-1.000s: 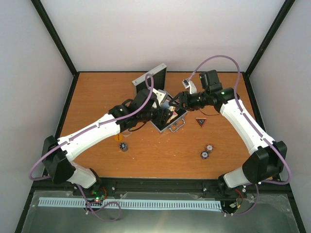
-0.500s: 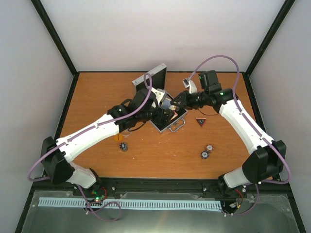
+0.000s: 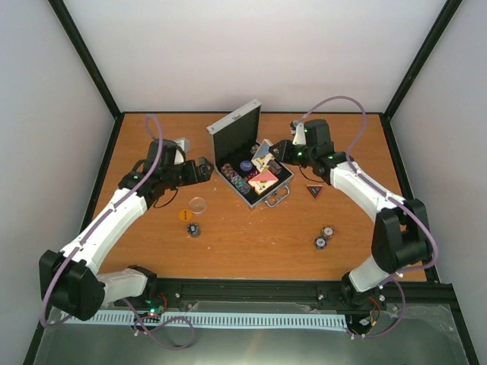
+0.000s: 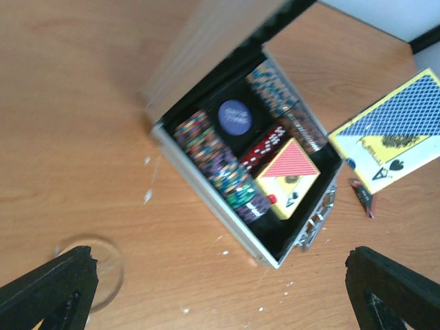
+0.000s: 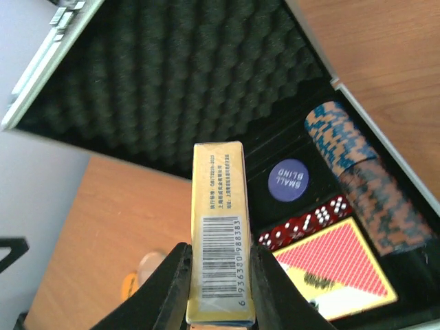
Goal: Pack up texas hold em set
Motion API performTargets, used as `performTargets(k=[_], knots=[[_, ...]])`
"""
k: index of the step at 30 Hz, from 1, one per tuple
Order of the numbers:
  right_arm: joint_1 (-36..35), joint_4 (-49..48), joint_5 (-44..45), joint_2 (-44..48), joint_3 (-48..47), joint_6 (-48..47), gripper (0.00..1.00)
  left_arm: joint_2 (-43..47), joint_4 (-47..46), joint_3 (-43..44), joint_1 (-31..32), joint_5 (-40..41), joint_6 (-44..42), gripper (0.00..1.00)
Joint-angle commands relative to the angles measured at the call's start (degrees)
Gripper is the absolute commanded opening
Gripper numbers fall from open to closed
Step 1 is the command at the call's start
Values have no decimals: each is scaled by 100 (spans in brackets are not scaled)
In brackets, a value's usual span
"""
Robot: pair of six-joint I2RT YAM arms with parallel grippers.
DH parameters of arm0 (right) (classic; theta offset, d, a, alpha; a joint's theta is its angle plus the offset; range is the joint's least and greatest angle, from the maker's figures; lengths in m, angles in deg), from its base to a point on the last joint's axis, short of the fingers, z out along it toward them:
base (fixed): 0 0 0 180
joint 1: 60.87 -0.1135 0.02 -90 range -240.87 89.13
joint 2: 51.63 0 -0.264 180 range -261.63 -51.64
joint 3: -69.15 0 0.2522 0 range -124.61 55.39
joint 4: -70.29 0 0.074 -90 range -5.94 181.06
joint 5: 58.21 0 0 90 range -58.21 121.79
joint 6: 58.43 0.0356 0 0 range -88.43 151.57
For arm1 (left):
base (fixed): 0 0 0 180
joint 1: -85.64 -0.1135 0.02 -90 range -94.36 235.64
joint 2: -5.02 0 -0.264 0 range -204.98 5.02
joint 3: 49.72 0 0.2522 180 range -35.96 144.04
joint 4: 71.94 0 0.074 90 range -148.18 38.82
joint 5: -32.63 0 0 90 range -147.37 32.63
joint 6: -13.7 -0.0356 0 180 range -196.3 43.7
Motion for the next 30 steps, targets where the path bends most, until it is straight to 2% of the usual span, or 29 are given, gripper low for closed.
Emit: performTargets(k=[1, 7, 13, 30], knots=[[-164, -1600, 339, -432, 63, 108, 11, 296, -53, -328, -503, -805, 504, 100], [-375, -2167, 503, -1274, -178, 51, 11, 374, -109, -489, -549, -679, 689, 100], [-486, -2116, 709, -2027, -646, -99, 11, 469, -76, -545, -545, -594, 692, 100], [-611, -2356, 561, -2728, -791, -42, 11, 840, 30, -768, -546, -416, 928, 100]])
